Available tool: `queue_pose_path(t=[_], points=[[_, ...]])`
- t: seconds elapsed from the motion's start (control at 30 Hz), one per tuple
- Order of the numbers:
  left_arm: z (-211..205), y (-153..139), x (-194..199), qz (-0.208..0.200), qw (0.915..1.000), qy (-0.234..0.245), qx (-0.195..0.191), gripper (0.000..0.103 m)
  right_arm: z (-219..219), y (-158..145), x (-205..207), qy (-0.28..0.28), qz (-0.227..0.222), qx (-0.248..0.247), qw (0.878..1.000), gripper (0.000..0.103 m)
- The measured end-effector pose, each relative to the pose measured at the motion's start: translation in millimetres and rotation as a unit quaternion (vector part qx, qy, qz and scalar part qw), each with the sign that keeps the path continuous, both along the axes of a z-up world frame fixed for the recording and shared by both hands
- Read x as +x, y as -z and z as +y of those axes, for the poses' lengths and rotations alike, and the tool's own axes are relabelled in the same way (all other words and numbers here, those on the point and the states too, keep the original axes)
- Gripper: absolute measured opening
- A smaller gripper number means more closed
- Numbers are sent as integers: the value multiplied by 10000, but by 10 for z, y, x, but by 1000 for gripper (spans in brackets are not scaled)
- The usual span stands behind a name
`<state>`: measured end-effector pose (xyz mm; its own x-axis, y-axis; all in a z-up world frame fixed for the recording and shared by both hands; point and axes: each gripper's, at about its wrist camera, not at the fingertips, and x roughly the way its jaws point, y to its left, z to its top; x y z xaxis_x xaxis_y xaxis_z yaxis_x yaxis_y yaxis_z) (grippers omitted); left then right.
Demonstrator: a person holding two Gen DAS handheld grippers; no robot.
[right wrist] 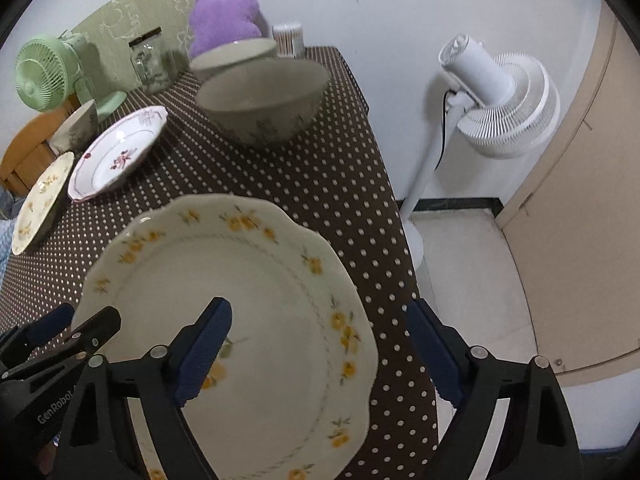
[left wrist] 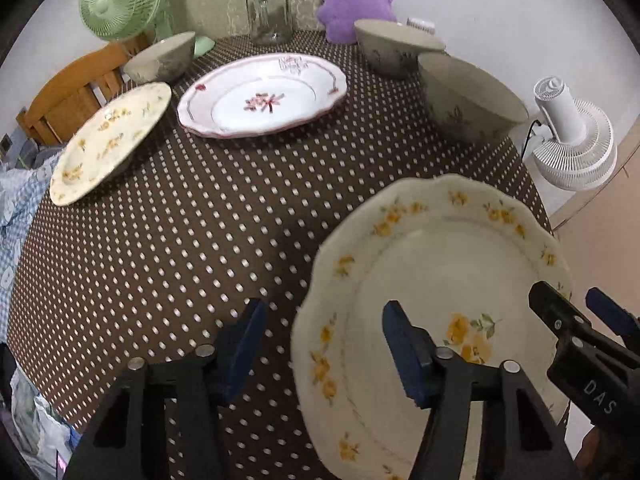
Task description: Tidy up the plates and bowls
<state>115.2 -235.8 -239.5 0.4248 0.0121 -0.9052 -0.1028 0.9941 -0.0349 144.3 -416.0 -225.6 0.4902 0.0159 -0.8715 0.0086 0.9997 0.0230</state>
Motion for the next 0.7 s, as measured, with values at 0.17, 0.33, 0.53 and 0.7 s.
queue_pose_path(t=[0.17, 0.33, 0.53, 0.7], points=[[-25, 44, 7, 170, 9998, -105, -9, 44, -105, 138, 8, -78, 319, 160, 9993, 78], [-45, 52, 39, 187, 9996, -212, -1, 44, -153, 226, 30, -101, 584, 474, 9971, 65], [-56, 51, 34, 198, 9996, -199, 43, 44, -87, 252, 25, -237, 616, 501, 9966, 54], [-75, 43, 36, 203, 9995, -229, 109, 44, -62, 241, 47, -121, 668, 439, 9967, 54]])
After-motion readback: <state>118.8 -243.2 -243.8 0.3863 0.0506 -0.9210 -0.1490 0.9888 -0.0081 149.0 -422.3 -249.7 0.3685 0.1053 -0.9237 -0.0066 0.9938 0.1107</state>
